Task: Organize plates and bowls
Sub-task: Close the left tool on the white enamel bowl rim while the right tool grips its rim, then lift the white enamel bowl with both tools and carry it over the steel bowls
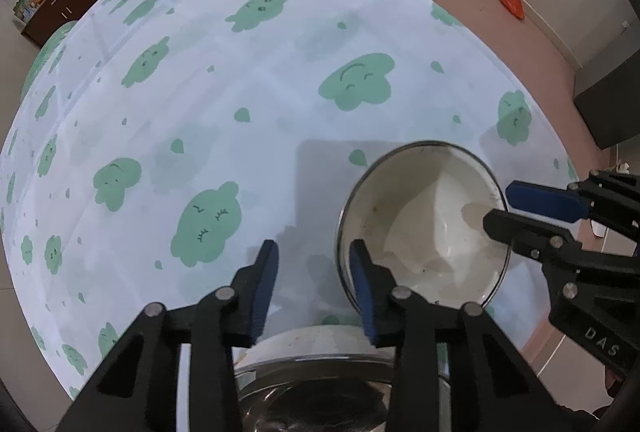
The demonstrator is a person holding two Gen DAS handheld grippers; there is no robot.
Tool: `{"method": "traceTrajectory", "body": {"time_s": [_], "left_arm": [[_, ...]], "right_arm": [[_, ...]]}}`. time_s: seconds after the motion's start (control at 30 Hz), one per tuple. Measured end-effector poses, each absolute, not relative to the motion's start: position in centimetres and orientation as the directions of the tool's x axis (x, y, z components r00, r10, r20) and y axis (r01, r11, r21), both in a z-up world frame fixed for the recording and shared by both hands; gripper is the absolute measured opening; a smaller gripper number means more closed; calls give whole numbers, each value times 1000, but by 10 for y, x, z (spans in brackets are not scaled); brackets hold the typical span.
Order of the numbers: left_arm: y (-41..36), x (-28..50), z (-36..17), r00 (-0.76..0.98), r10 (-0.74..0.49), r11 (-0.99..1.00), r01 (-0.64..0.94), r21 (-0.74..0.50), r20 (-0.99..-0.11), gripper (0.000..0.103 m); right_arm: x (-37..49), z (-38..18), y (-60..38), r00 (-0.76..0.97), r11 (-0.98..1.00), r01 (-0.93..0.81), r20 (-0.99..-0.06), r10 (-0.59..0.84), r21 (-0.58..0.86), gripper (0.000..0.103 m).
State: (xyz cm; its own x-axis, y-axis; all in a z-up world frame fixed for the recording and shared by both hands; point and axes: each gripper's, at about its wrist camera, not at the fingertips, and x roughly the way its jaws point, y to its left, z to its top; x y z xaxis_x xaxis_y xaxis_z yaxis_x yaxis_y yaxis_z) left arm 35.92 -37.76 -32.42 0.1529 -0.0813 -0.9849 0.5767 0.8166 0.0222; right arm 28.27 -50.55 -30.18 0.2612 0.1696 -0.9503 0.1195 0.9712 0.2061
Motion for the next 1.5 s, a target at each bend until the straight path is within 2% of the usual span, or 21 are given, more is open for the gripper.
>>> {"method": "traceTrajectory", "body": {"time_s": [0.07, 0.2, 0.3, 1.5], "left_arm": [[-377, 360, -327, 137, -87, 820, 573, 7, -987, 28], [-382, 357, -328, 126, -102, 806, 591, -8, -987, 13], [-384, 354, -330, 118, -104, 803, 596, -13, -988, 7], [-390, 343, -297, 188, -116, 800, 599, 20, -975, 6]], "right_arm": [[283, -303, -505, 261, 971, 116, -950, 171, 207, 25], [285, -307, -504, 251, 969, 115, -950, 185, 219, 14], [285, -305, -502, 254, 970, 107, -949, 187, 219, 10], [278, -275, -502, 282, 978, 87, -946, 159, 190, 9]]}}
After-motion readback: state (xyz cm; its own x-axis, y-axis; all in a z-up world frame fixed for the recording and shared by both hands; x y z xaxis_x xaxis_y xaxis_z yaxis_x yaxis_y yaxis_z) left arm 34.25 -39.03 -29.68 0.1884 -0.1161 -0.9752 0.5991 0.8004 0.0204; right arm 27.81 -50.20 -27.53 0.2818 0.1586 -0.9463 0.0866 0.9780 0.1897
